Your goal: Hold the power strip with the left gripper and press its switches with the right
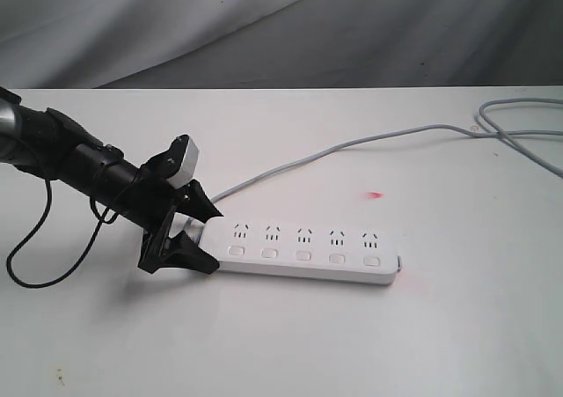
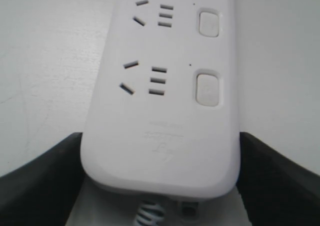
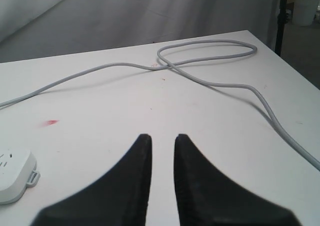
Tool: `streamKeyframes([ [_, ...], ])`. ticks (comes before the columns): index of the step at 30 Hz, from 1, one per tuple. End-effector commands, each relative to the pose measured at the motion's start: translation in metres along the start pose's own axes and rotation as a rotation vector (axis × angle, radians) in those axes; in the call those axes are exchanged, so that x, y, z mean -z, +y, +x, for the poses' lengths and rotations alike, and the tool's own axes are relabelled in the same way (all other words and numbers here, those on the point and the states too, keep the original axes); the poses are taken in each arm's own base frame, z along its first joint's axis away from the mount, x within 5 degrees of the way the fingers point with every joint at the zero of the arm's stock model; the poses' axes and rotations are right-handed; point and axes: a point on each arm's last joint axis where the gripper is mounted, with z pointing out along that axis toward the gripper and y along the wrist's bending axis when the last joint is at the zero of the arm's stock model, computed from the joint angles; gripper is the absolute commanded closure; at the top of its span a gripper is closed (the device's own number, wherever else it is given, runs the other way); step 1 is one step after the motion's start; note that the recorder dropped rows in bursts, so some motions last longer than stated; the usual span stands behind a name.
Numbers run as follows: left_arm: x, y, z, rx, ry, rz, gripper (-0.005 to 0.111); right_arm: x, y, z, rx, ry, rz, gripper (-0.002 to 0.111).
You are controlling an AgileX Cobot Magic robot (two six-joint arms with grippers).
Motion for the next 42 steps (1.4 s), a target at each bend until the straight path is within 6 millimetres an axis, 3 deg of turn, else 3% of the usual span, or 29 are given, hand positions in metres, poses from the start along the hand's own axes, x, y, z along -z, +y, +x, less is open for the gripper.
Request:
streamKeyframes([
  [1, 0.000, 0.000, 0.001, 0.002, -0.002, 0.005, 0.066, 0.000, 0.000, 0.001, 0.003, -0.002, 0.004, 0.093],
  [24, 0.000, 0.000, -0.002, 0.027, -0.028, 0.000, 0.066, 0.000, 0.000, 0.001, 0.003, -0.002, 0.004, 0.093],
  [27, 0.000, 0.002, 0.000, 0.036, -0.004, -0.017, 0.059, 0.000, 0.000, 0.001, 0.003, -0.002, 0.004, 0.093],
  [34, 0.001, 0.002, 0.007, -0.035, 0.074, -0.014, 0.013, 0.000, 0.000, 0.001, 0.003, -0.002, 0.004, 0.093],
  [38, 0.002, 0.001, 0.006, -0.048, 0.083, -0.010, 0.010, 0.000, 0.000, 0.001, 0.003, -0.002, 0.004, 0.093],
  [42, 0.030, -0.002, -0.023, -0.080, 0.068, -0.086, 0.010, 0.000, 0.000, 0.001, 0.003, -0.002, 0.004, 0.093],
])
